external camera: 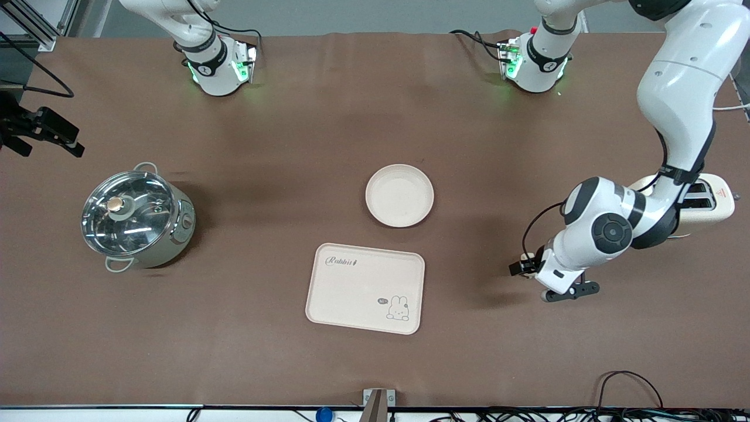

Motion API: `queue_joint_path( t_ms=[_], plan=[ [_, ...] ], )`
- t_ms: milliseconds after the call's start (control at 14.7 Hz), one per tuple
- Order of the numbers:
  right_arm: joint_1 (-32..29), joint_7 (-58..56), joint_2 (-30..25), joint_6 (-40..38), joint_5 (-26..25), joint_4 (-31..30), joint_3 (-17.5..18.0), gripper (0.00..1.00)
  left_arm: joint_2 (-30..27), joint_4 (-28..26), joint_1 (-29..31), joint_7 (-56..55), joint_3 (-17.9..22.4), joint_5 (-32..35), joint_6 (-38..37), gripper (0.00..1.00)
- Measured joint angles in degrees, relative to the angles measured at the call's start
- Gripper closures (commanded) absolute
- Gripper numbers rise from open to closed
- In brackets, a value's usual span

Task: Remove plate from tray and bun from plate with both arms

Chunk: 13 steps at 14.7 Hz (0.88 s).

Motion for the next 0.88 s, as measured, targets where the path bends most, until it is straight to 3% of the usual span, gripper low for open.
queue_joint_path(
  t_ms=[339, 543, 747, 882],
  plan=[
    [0.0, 0.0, 0.0, -0.1, 0.0, 0.0, 0.0, 0.00, -10.3, 8.4, 0.1, 0.0, -4.3, -2.3, -20.6, 0.00],
    [0.0, 0.0, 0.0, -0.1, 0.0, 0.0, 0.0, 0.00, -15.8, 12.4, 0.6, 4.4, -4.4, -6.9, -27.8, 0.00],
    [0.0, 0.0, 0.0, -0.1, 0.0, 0.0, 0.0, 0.00, -23.1, 13.1, -0.3, 12.6, 1.1, -13.9, -30.0, 0.00],
    [0.0, 0.0, 0.0, -0.1, 0.0, 0.0, 0.0, 0.00, -28.3, 13.1, -5.1, 18.9, 9.9, -16.6, -31.9, 0.00]
  ],
)
